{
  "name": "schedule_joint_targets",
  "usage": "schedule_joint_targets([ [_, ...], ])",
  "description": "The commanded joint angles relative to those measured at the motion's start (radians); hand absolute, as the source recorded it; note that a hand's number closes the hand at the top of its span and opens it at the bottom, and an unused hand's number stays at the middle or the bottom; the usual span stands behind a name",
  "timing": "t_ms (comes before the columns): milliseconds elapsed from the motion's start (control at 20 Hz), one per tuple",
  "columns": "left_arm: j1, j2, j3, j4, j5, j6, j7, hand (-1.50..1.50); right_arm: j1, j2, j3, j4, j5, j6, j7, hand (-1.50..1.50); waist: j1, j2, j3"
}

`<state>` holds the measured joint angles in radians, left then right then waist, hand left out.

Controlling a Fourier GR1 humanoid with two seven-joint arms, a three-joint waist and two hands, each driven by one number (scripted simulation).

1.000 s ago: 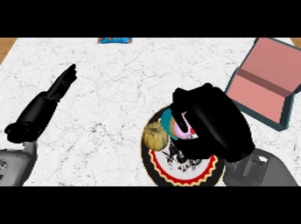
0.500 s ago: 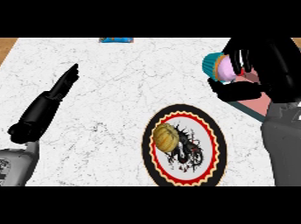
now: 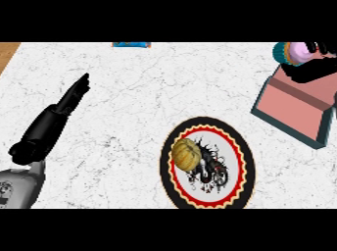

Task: Pick the cupcake from the plate and place it in the cardboard box

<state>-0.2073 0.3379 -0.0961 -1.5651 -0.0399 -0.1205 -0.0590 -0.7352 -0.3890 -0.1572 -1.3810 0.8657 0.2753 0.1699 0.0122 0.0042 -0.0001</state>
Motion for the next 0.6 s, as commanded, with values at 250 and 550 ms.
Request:
schedule_joint_targets([
  [250, -0.030, -0.014, 0.002, 0.045, -0.005, -0.025, -0.019, 0.00, -0.039, -0.204, -0.027, 0.436, -0.001, 0.122, -0.245, 1.50, 0.012, 0.008, 0.001],
  [550, -0.049, -0.036, -0.004, 0.043, -0.019, -0.022, 0.013, 0.00, -0.154, -0.280, 0.028, 0.665, 0.062, 0.238, -0.288, 1.50, 0.018, 0.007, 0.001],
])
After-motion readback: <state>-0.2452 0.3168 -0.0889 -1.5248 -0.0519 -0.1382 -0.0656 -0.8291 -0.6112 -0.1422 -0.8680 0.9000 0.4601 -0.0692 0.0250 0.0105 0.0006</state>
